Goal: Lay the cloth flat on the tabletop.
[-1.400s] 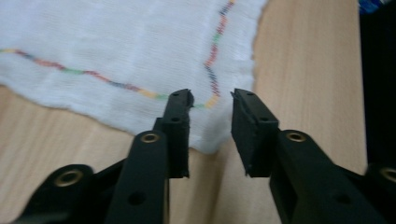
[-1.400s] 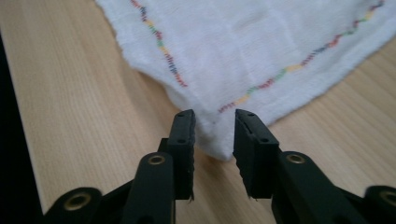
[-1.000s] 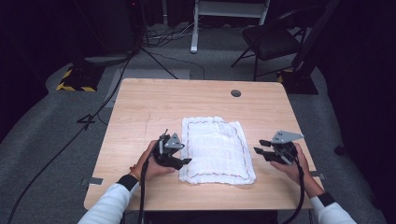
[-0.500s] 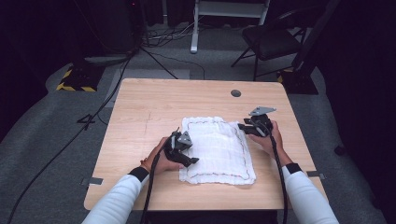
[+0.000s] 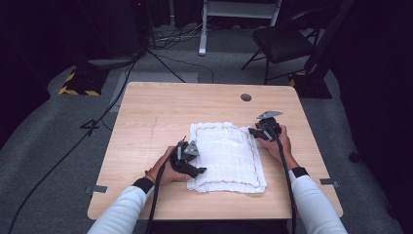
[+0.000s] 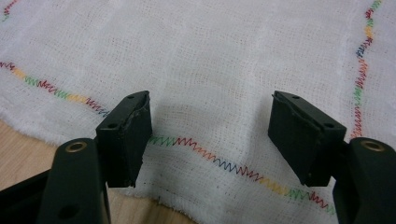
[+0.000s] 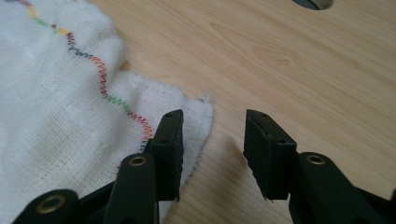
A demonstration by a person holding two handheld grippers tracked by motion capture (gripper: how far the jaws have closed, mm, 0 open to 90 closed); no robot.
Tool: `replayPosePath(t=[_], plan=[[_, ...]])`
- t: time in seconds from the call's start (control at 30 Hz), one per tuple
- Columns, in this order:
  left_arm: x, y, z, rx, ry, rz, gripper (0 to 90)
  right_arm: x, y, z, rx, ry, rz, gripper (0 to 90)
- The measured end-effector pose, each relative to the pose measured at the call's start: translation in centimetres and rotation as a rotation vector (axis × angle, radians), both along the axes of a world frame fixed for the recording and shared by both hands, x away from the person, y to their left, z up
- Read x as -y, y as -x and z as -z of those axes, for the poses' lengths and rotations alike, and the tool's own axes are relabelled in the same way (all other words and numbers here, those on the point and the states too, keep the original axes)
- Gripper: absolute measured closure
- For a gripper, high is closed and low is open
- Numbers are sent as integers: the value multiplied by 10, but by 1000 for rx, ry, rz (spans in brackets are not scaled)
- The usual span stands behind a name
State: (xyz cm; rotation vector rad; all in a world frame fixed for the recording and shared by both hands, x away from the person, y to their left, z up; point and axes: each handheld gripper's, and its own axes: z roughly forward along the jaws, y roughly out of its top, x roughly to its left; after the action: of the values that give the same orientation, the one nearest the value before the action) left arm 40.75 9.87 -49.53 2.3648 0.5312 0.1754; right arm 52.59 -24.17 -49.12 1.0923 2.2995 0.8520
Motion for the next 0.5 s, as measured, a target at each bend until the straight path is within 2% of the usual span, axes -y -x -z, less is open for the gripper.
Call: replayPosePath(t=[0.13,0.23,0.33,0.43,0.47,0.5], plan=[[0,2,0,-3,0,-7,306,11,-2,0,12,16,76,582],[1,3,0,-6,0,-6,305,14,-2,0,16,32,102,580],[0,2,-1,-23,14,-8,286,15,-1,0,16,26,121,553],[-1,0,-2,-28,14,-19,275,14,1,-2,16,34,92,500],[-2,0,-3,-10,11,-38,242,17,6,-8,10,-29,68,496],[-2,0,-4,-4,13,-54,242,17,6,-8,10,-29,68,496]])
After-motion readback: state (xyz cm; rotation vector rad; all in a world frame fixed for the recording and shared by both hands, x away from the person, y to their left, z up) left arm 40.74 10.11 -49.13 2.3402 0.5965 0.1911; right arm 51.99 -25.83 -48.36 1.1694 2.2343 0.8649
